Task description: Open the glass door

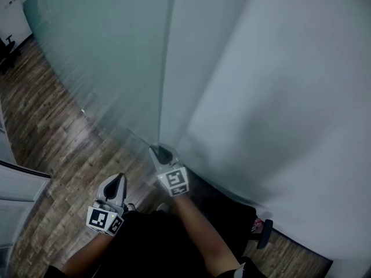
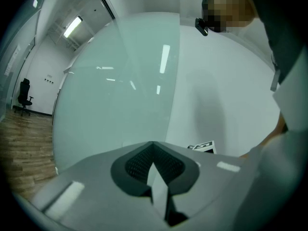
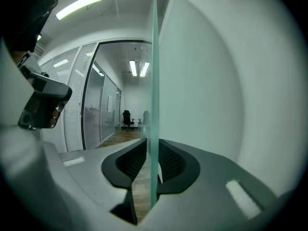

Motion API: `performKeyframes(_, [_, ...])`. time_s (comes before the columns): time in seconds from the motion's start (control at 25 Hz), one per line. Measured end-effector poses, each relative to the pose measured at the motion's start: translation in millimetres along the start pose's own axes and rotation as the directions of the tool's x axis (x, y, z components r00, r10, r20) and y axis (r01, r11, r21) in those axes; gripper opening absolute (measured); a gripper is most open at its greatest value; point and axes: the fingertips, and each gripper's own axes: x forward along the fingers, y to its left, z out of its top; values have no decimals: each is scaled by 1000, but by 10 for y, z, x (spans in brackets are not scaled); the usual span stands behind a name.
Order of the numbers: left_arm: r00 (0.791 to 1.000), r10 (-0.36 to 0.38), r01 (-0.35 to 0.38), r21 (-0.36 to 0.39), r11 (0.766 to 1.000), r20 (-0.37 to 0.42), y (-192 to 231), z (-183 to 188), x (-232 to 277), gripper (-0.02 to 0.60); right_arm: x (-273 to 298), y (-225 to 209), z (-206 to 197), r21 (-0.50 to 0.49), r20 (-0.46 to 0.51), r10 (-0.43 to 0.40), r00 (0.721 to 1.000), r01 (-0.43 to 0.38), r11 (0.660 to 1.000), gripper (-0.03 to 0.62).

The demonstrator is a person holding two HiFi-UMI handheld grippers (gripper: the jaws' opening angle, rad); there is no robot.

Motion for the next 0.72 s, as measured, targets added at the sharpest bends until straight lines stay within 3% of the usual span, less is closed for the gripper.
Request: performKeyframes(0.72, [999, 35, -35, 4, 999, -7, -120, 20, 0, 0, 24, -388, -149, 24, -44, -22, 999, 24, 999, 61])
